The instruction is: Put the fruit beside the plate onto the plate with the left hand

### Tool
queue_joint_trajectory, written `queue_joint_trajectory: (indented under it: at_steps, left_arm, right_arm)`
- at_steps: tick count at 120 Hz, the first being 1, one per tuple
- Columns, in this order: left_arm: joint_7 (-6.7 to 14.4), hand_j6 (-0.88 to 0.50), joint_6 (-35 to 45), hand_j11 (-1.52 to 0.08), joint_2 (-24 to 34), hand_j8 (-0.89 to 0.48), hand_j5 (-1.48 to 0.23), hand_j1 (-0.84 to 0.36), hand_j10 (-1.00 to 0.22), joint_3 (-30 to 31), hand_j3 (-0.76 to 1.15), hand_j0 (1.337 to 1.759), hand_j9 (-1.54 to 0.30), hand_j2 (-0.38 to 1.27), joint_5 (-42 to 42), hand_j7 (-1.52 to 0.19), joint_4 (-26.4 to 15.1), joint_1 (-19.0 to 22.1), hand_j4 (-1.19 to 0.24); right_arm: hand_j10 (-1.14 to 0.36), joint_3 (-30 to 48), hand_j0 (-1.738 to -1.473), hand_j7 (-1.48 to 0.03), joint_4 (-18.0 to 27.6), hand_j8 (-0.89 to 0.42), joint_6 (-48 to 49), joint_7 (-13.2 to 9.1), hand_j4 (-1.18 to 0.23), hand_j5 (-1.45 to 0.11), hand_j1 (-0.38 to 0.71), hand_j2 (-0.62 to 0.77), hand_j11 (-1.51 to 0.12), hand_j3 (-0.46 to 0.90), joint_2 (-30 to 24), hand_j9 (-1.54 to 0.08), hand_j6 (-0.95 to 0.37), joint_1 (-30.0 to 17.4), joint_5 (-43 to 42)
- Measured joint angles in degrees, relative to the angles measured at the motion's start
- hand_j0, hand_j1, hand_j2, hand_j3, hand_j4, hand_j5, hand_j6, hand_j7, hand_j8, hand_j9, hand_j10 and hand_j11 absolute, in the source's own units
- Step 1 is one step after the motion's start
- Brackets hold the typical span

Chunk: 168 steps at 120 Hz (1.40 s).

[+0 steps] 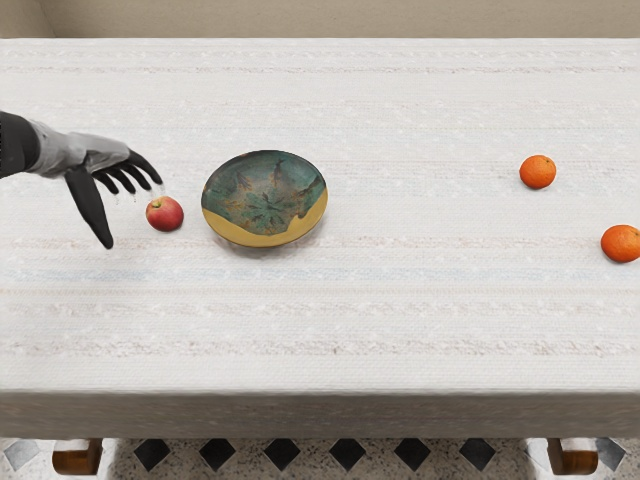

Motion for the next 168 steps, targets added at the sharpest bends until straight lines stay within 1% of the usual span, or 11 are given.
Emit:
queue_joint_trajectory:
  at_steps: [9, 20, 36, 54, 67, 85, 100, 108, 132, 151, 168]
  left_arm:
    - [-0.09, -0.25, 4.16, -0.32, -1.75, -0.25, -0.33, 0.05, -0.25, 2.41, 0.0, 1.658, -0.32, 0.05, -0.13, -0.33, -1.52, -2.03, -0.25]
    - [-0.13, -0.25, 9.43, -0.32, -4.83, -0.25, -0.32, 0.05, -0.25, 5.03, 0.0, 1.658, -0.32, 0.05, -0.19, -0.32, -2.74, -2.28, -0.25]
    - [-0.12, -0.25, 16.63, -0.32, -6.98, -0.25, -0.33, 0.05, -0.25, 8.19, 0.0, 1.658, -0.33, 0.05, -0.1, -0.33, -4.0, -2.89, -0.25]
    - [0.3, -0.25, 23.2, -0.33, -12.59, -0.25, -0.33, 0.05, -0.25, 11.5, 0.0, 1.658, -0.33, 0.05, 1.06, -0.33, -4.04, -2.86, -0.25]
    - [0.97, -0.25, 26.39, -0.33, -15.98, -0.25, -0.33, 0.05, -0.25, 13.68, 0.0, 1.658, -0.33, 0.05, 2.9, -0.33, -2.87, -2.48, -0.25]
    - [3.33, -0.25, 28.04, -0.33, -18.93, -0.25, -0.33, 0.05, -0.25, 15.26, 0.0, 1.658, -0.33, 0.05, 4.15, -0.33, -0.13, -0.95, -0.25]
    - [4.43, -0.25, 28.46, -0.33, -20.97, -0.25, -0.33, 0.05, -0.25, 15.6, 0.0, 1.658, -0.33, 0.05, 4.43, -0.33, 1.11, -0.07, -0.25]
    - [4.67, -0.25, 28.55, -0.33, -21.17, -0.25, -0.33, 0.05, -0.25, 15.66, 0.0, 1.658, -0.33, 0.05, 4.45, -0.33, 1.66, 0.6, -0.25]
    - [4.89, -0.25, 28.71, -0.33, -24.13, -0.25, -0.33, 0.05, -0.25, 15.67, 0.0, 1.658, -0.33, 0.05, 3.97, -0.33, 4.24, 2.55, -0.25]
    - [4.87, -0.25, 28.7, -0.33, -26.11, -0.25, -0.33, 0.05, -0.25, 15.67, 0.0, 1.658, -0.33, 0.05, 3.76, -0.33, 7.19, 4.93, -0.25]
    - [4.85, -0.25, 28.65, -0.33, -27.05, -0.25, -0.33, 0.05, -0.25, 15.63, 0.0, 1.658, -0.33, 0.05, 3.65, -0.33, 9.67, 6.06, -0.25]
  right_arm:
    - [-0.03, 0.0, -1.658, -0.03, 0.01, -0.03, 0.0, 0.0, -0.03, -0.03, -0.32, -0.01, -0.03, 0.0, 0.0, -0.03, -0.03, -0.01, 0.0]
    - [-0.03, 0.0, -1.658, -0.03, 0.0, -0.03, 0.0, 0.0, -0.03, -0.03, -0.32, -0.01, -0.03, 0.0, 0.0, -0.03, -0.03, 0.0, 0.0]
    - [-0.03, 0.0, -1.658, -0.03, 0.01, -0.03, 0.0, 0.0, -0.03, -0.03, -0.32, -0.01, -0.03, 0.0, 0.0, -0.03, -0.03, 0.0, 0.0]
    - [-0.03, 0.0, -1.658, -0.03, 0.01, -0.03, -0.01, 0.0, -0.03, -0.03, -0.32, -0.01, -0.03, 0.0, 0.0, -0.03, -0.03, 0.0, 0.0]
    - [-0.03, 0.0, -1.658, -0.03, 0.01, -0.03, 0.0, 0.0, -0.03, -0.03, -0.32, -0.01, -0.03, 0.0, 0.0, -0.03, -0.03, -0.01, 0.0]
    - [-0.03, 0.0, -1.658, -0.03, 0.02, -0.03, 0.0, 0.0, -0.03, -0.03, -0.32, -0.01, -0.03, 0.0, 0.0, -0.03, -0.03, 0.0, 0.0]
    - [-0.03, 0.0, -1.658, -0.03, 0.01, -0.03, 0.0, 0.0, -0.03, -0.03, -0.32, -0.01, -0.03, 0.0, 0.0, -0.03, -0.03, -0.01, 0.0]
    - [-0.03, 0.0, -1.658, -0.03, 0.02, -0.03, 0.0, 0.0, -0.03, -0.03, -0.32, -0.01, -0.03, 0.0, 0.0, -0.03, -0.03, -0.02, 0.0]
    - [-0.03, 0.0, -1.658, -0.03, 0.01, -0.03, 0.0, 0.0, -0.03, -0.03, -0.32, -0.01, -0.03, 0.0, 0.0, -0.03, -0.03, -0.01, 0.0]
    - [-0.03, 0.0, -1.658, -0.03, 0.01, -0.03, 0.0, 0.0, -0.03, -0.03, -0.32, -0.01, -0.03, 0.0, 0.0, -0.03, -0.03, 0.01, 0.0]
    - [-0.03, 0.0, -1.658, -0.03, 0.01, -0.03, 0.0, 0.0, -0.03, -0.03, -0.32, -0.01, -0.03, 0.0, 0.0, -0.03, -0.03, -0.01, 0.0]
